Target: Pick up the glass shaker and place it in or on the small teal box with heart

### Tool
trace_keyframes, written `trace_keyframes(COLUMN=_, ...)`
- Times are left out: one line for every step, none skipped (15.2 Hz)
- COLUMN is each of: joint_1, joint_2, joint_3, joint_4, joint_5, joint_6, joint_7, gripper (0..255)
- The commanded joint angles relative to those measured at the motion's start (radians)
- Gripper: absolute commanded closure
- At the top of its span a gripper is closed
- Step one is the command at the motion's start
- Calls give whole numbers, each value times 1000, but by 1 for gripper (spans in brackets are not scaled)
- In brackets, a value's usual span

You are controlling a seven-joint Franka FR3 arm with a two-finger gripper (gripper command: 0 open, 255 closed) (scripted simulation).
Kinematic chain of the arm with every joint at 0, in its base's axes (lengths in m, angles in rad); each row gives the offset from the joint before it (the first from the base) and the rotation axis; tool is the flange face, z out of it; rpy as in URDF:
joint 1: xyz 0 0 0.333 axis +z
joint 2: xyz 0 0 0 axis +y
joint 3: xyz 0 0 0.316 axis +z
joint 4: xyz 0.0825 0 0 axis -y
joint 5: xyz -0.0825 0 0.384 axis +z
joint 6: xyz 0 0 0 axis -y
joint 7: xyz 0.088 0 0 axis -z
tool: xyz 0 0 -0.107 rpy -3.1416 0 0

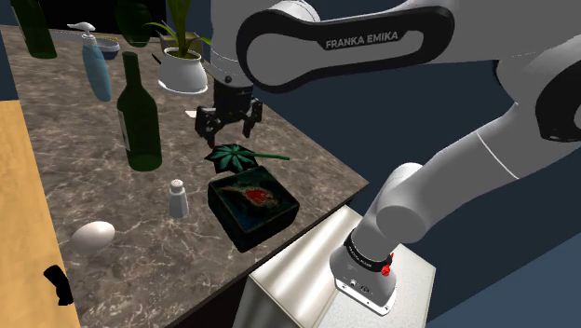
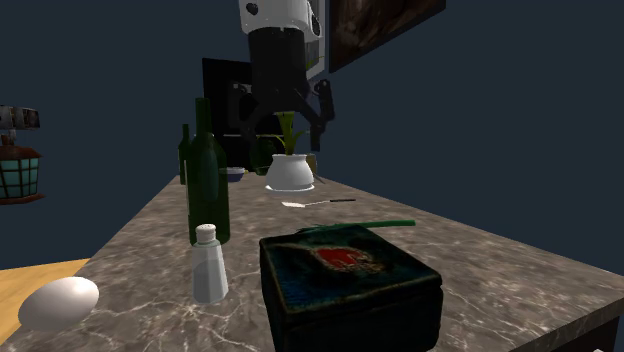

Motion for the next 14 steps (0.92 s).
trace_keyframes(joint_1=0, joint_2=67, joint_3=38, joint_4=29, joint_5=-10, joint_6=22, joint_7=59, gripper=0)
trace_keyframes(joint_1=1, joint_2=101, joint_3=56, joint_4=44, joint_5=-17, joint_6=32, joint_7=88, gripper=0)
trace_keyframes(joint_1=2, joint_2=137, joint_3=73, joint_4=61, joint_5=-26, joint_6=42, joint_7=119, gripper=0)
trace_keyframes(joint_1=3, joint_2=173, joint_3=90, joint_4=79, joint_5=-37, joint_6=50, joint_7=150, gripper=0)
trace_keyframes(joint_1=4, joint_2=210, joint_3=107, joint_4=98, joint_5=-50, joint_6=58, joint_7=181, gripper=0)
trace_keyframes(joint_1=7, joint_2=249, joint_3=121, joint_4=119, joint_5=-65, joint_6=65, joint_7=213, gripper=0)
trace_keyframes(joint_1=11, joint_2=289, joint_3=135, joint_4=140, joint_5=-82, joint_6=71, joint_7=245, gripper=0)
trace_keyframes(joint_1=15, joint_2=329, joint_3=147, joint_4=163, joint_5=-100, joint_6=76, joint_7=278, gripper=0)
trace_keyframes(joint_1=22, joint_2=370, joint_3=158, joint_4=188, joint_5=-119, joint_6=79, joint_7=311, gripper=0)
trace_keyframes(joint_1=30, joint_2=413, joint_3=166, joint_4=213, joint_5=-139, joint_6=82, joint_7=343, gripper=0)
trace_keyframes(joint_1=36, joint_2=434, joint_3=169, joint_4=227, joint_5=-150, joint_6=83, joint_7=359, gripper=0)
trace_keyframes(joint_1=36, joint_2=439, joint_3=167, joint_4=218, joint_5=-154, joint_6=95, joint_7=362, gripper=0)
trace_keyframes(joint_1=37, joint_2=445, joint_3=166, joint_4=210, joint_5=-158, joint_6=108, joint_7=365, gripper=0)
trace_keyframes(joint_1=37, joint_2=450, joint_3=165, joint_4=202, joint_5=-163, joint_6=120, joint_7=368, gripper=0)
